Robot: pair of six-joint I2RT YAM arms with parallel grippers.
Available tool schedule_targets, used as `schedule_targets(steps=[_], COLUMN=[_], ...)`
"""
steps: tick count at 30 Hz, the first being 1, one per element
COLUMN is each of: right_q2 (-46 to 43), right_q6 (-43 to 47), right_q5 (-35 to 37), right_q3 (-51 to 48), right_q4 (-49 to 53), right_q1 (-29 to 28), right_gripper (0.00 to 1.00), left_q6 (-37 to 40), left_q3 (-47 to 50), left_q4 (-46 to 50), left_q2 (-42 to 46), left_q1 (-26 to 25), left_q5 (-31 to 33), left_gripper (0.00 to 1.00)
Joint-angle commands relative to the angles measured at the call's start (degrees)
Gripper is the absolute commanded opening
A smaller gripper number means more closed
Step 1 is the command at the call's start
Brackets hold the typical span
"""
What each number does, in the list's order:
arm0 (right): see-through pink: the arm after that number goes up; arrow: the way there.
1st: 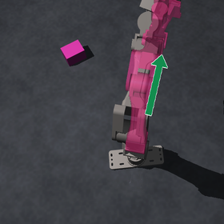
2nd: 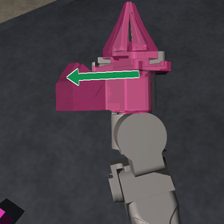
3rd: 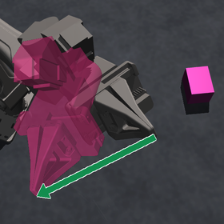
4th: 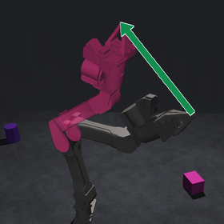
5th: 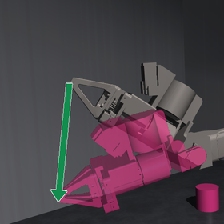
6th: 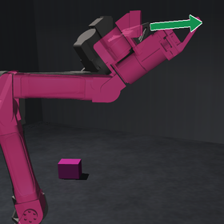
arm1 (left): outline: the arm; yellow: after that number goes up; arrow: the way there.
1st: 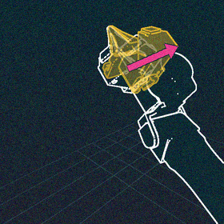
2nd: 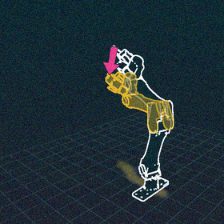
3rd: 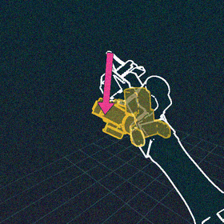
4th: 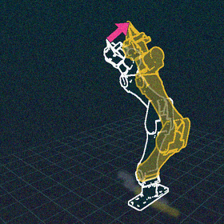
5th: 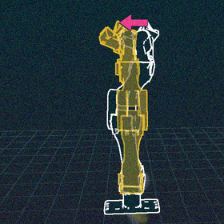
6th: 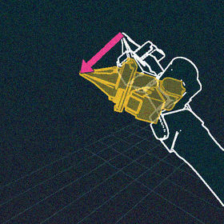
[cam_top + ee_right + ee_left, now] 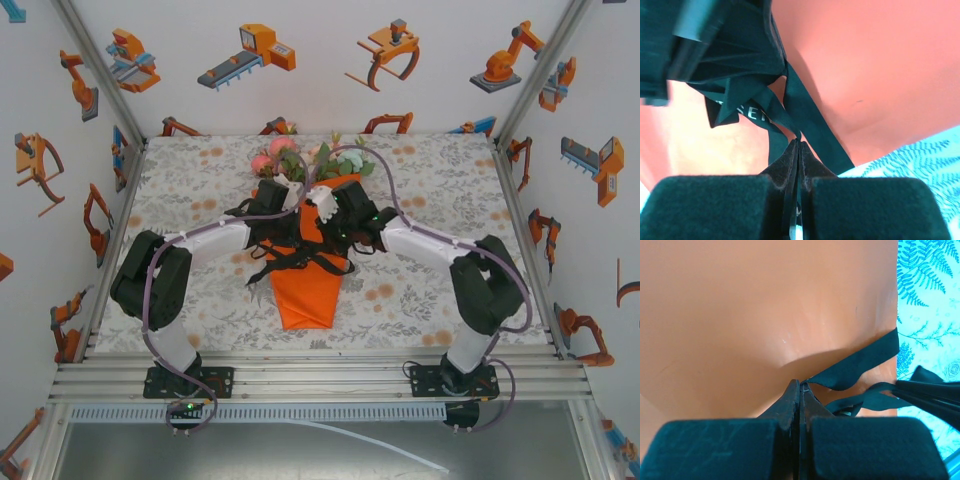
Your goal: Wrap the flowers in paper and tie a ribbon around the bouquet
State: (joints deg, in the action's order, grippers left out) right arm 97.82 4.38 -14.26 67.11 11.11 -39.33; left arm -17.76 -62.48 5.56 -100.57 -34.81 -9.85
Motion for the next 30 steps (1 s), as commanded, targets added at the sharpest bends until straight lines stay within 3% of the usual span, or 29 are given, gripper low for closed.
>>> schedule_targets(steps=[1,6,8,14,20,21,23,25,26,28,30], right_q2=[-4.72,-10.22,-14.41,-27.97,-33.34,-33.47,-33.33,-32.75,-32.7,-33.05,-33.99], right_q6=[-1.49,-2.6,-5.4,-24.43,-41.53,-43.56,-46.85,-47.08,-46.76,-41.21,-25.84], right_q5=[0.91,5.03,9.78,38.1,59.35,60.56,61.8,60.7,59.87,55.38,41.91], right_q3=[-2.18,-5.68,-8.64,-19.65,-21.32,-21.56,-21.72,-22.03,-21.87,-21.84,-23.11], right_q4=[-0.91,-0.49,-2.41,-8.21,2.39,3.63,5.99,6.77,7.37,5.19,-2.76], right_q1=[-0.03,0.54,1.07,2.57,3.03,3.12,3.12,3.21,3.23,3.21,3.21], right_gripper=[0.05,0.0,0.0,0.0,0.0,0.0,0.05,0.34,0.43,0.53,0.53], left_q6=[1.78,1.78,1.78,1.66,1.63,1.61,1.23,0.89,0.75,0.38,-0.19], left_q3=[0.99,1.57,1.59,1.49,1.46,1.57,1.9,2.27,2.5,3.27,4.63], left_q4=[0.56,0.57,0.63,0.62,0.6,0.31,-0.56,-1.06,-1.1,-0.83,0.27], left_q2=[1.08,1.68,1.62,1.92,2.18,2.3,2.78,4.07,4.93,7.82,11.42], left_q1=[-0.18,0.5,0.72,1.03,0.98,1.02,0.97,1.09,1.06,1.45,2.21], left_q5=[0.28,0.42,0.36,-0.02,0.0,-0.04,-0.17,0.05,0.49,1.75,4.03], left_gripper=[0.02,0.02,0.02,0.02,0.03,0.05,0.21,0.36,0.4,0.44,0.45])
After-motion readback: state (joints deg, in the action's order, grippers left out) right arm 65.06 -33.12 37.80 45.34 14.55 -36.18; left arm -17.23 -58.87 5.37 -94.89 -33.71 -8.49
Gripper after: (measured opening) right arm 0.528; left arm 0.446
